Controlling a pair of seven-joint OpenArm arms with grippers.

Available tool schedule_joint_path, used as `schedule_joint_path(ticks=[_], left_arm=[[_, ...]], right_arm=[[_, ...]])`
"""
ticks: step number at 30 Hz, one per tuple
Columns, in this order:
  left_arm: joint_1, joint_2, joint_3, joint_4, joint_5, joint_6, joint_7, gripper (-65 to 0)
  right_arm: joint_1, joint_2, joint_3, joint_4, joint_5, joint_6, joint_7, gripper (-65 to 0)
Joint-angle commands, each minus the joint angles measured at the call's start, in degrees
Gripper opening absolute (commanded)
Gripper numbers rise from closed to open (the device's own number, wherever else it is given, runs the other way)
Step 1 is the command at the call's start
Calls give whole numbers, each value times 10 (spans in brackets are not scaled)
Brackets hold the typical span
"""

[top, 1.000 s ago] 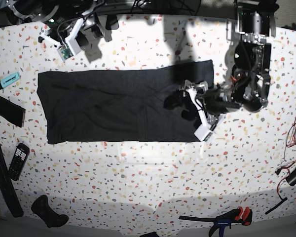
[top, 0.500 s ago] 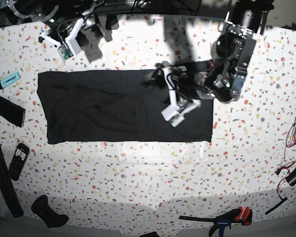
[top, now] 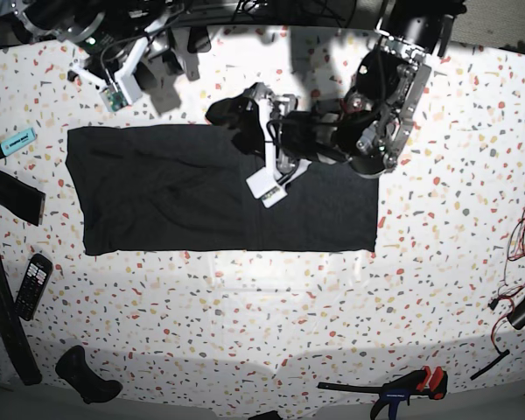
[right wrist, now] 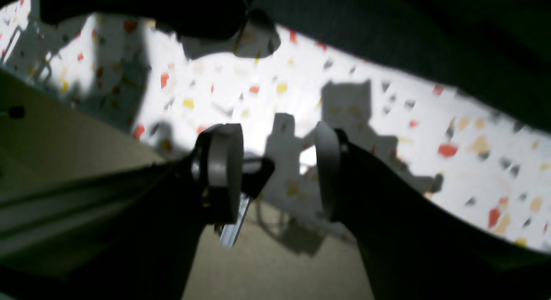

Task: Fold the T-shirt properly
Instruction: 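Drag the folded end further along the strip with the left gripper, then lower the right gripper onto the strip's other end and grasp it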

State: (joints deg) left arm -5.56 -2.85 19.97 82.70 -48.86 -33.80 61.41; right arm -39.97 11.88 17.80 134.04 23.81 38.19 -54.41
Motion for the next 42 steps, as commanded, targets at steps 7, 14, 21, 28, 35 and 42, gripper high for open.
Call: schedule_joint_path(ticks=[7,14,21,28,35,42], left_arm=[[-89,4,0,9,55,21,-20,-226],[-150,4,0,9,139,54,-19,-222],[-155,-2,0,9,148,54,-25,-222],[-155,-2,0,9,148,56,-29,-222],[-155,-2,0,9,148,60,-29,-222],[-155,-2,0,9,148,60,-29,-222]], right_arm=[[66,3,2,-3,-10,4,17,-195],[136,3,28,-35,-128,-52,20,-180],[229,35,133,-136,-136,-92,75,-181],[320,110,144,-346,-29,-91,20,-181],[421,139,144,-536,43,-38,-16,-181],[499,139,144,-669,79,9,-21,-181]])
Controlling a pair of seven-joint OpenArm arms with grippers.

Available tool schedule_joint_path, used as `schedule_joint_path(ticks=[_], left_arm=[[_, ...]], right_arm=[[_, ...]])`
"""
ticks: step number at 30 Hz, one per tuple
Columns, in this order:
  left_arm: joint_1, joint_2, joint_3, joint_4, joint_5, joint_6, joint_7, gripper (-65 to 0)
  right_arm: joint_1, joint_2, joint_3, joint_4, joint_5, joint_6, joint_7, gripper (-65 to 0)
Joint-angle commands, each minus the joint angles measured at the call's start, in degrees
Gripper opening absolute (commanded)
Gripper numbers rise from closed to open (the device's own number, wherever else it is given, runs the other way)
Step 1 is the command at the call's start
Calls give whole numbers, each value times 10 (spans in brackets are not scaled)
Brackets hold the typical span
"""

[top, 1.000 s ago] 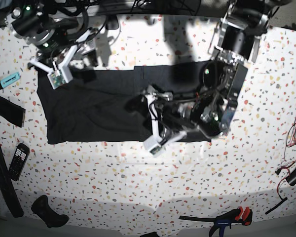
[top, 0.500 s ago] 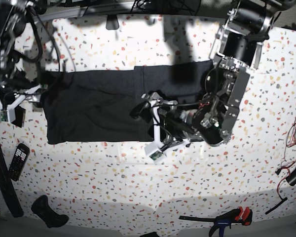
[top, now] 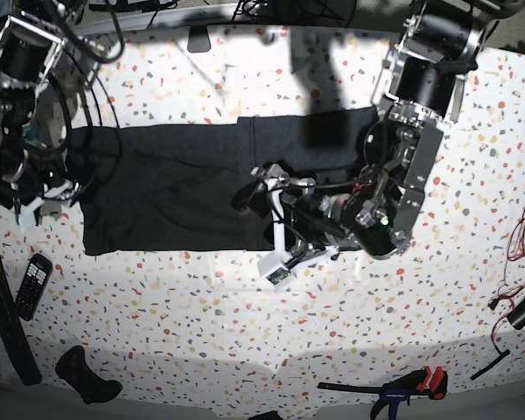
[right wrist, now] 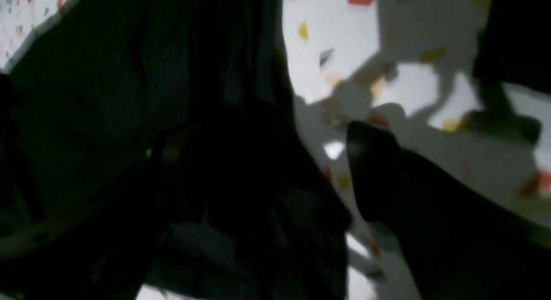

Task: Fold the T-shirt properly
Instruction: 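Lower the right gripper onto the strip's other end and grasp it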

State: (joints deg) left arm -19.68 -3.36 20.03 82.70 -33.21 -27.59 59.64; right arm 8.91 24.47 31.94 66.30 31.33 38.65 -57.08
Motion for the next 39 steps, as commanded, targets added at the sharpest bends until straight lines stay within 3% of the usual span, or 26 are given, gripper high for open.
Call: schedule_joint_path(ticks=[1,10,14,20,28,30,32,34,36,39], left_arm=[[-14,3,-1,9,-9,-2,-12,-222],[-14,3,-1,9,-9,-2,-12,-222],[-14,3,-1,9,-9,-2,-12,-222],[-14,3,-1,9,-9,-2,-12,-222],[-12,3,-1,9,-9,-2,-8,-222],[-11,3,-1,9,-9,-1,16,-222],[-9,3,-1,9,-4,11,58,-222],[-10,0,-1,9,49,10,85,-222],[-10,-12,-1,9,114,11,80,-222],[-7,-36,-1,9,132,21,80,-222]], right_arm=[[19,12,3,-8,4,11,7,-181],[45,12,-8,-127,4,13,26,-182],[42,11,-42,-137,10,13,-24,-182],[42,12,-101,-137,121,13,-141,-181],[42,12,-114,-137,158,13,-156,-182],[42,12,-114,-137,158,13,-161,-193],[42,12,-114,-137,158,13,-161,-231],[42,12,-114,-137,158,13,-161,-295],[43,12,-114,-137,158,13,-161,-363],[43,12,-114,-137,158,13,-160,-463]])
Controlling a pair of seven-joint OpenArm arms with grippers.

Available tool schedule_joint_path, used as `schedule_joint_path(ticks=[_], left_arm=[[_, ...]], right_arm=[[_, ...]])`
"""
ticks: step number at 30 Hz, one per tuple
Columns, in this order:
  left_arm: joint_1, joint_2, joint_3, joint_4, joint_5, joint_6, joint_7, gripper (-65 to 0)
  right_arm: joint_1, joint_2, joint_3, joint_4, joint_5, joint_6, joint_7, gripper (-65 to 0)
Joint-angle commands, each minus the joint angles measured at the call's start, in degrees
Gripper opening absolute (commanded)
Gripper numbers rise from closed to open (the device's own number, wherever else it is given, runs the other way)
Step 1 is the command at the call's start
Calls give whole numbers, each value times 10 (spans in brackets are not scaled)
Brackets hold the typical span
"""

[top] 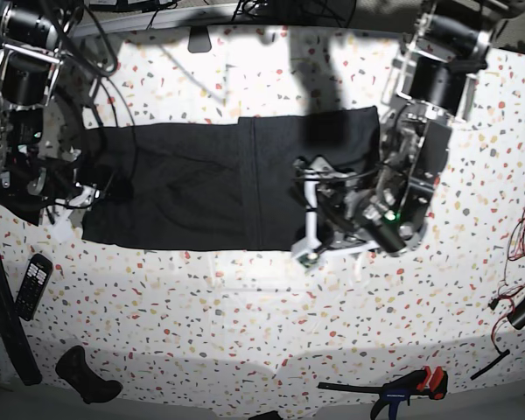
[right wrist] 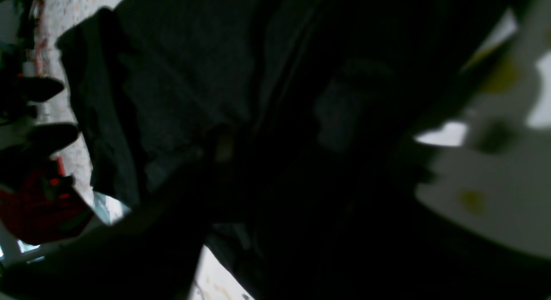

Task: Fold the T-shirt properly
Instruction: 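Lower the right gripper onto the strip's other end and grasp it, then fold the grasped end over onto the stack with the right gripper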

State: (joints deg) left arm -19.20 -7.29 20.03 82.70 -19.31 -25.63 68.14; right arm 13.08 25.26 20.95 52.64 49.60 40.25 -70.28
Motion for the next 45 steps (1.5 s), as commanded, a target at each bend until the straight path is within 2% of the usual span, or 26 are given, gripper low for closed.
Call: schedule_joint_path(ticks=[1,4,6,10,13,17,23,31,40,45], left_arm=[[-8,-5,-1,9,-7,4,-7,-222],[14,-31,-1,9,10,3,-59,-222],[32,-49,-1,9,41,4,-98,-222],[55,-78,-1,9,43,4,-134,-222],[62,-78,-1,9,40,3,-145,-222],[62,-76,-1,9,24,3,-166,-222],[63,-76,-1,9,22,4,-166,-222],[68,-77,-1,9,21,3,-169,-222],[68,-77,-1,9,21,4,-172,-222],[68,-76,-1,9,21,4,-172,-222]], right_arm=[[2,4,-4,0,-24,-2,-29,-502],[4,4,-4,0,-24,-2,-29,-647],[5,4,-4,0,-22,-2,-29,-650],[5,2,-4,14,27,-2,-38,-650],[5,-7,-4,49,57,-2,-53,-650],[5,-29,-4,117,61,-2,-64,-650],[8,-85,-4,217,61,-2,-73,-650],[33,-194,-7,235,61,-2,-82,-650],[36,-277,-109,235,45,-2,-81,-650],[42,-325,-120,235,10,-2,-43,-650]])
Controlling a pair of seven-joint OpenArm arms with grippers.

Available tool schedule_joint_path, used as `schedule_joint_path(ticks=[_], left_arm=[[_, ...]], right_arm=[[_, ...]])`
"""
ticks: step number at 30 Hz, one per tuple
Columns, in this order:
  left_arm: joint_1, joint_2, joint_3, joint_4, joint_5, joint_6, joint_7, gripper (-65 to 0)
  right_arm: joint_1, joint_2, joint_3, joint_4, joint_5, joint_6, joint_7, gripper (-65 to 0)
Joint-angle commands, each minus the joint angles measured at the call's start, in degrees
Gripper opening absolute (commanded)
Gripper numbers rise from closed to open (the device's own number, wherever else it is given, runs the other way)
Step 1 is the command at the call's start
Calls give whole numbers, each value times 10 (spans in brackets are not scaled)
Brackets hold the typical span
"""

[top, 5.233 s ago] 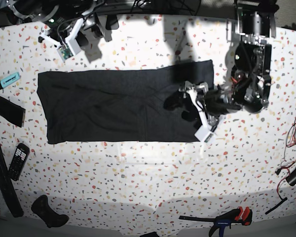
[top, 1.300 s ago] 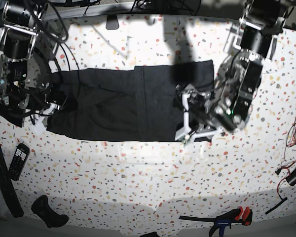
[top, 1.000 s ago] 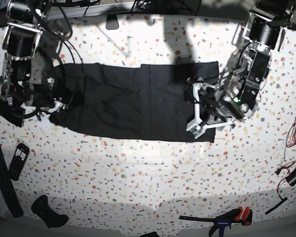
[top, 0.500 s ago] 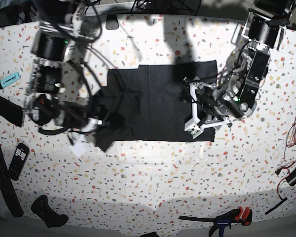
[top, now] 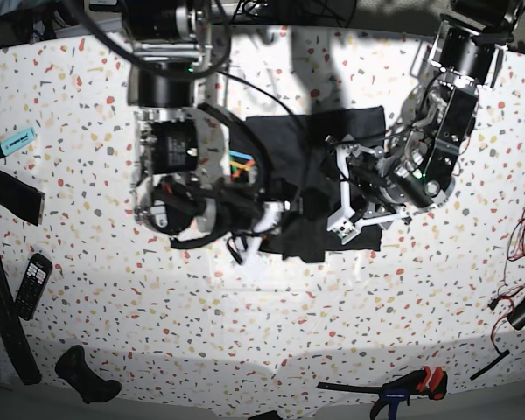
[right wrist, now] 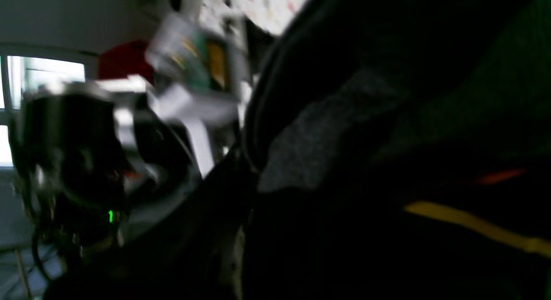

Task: Fold the T-shirt properly
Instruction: 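Fold the grasped end over onto the stack with the right gripper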

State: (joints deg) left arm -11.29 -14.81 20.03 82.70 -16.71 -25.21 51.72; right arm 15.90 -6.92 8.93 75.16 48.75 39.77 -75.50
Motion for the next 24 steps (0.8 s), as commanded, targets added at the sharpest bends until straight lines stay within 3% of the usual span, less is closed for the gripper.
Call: schedule_joint_path(ticks=[1,6,11,18,20,24], left_arm=[[-11,-2,-1,9,-6,-1,-8,-222],[-13,-2,-1,9,-28,-1,2,-222],[-53,-4,-1,9,-49,0,88,-222],[-124,-5,-1,10,-125,-1,153,-222],[-137,-6,-1,10,-108,-3,165,-222],[-161,-41,-1,10,16,2,155,-222]], right_arm=[[14,-11,0,10,3,2,14,-650],[14,-21,0,10,-46,2,23,-650],[14,-21,0,10,-51,2,25,-650],[14,-21,0,10,-51,2,27,-650],[14,-21,0,10,-51,2,27,-650],[14,-21,0,10,-51,2,27,-650]])
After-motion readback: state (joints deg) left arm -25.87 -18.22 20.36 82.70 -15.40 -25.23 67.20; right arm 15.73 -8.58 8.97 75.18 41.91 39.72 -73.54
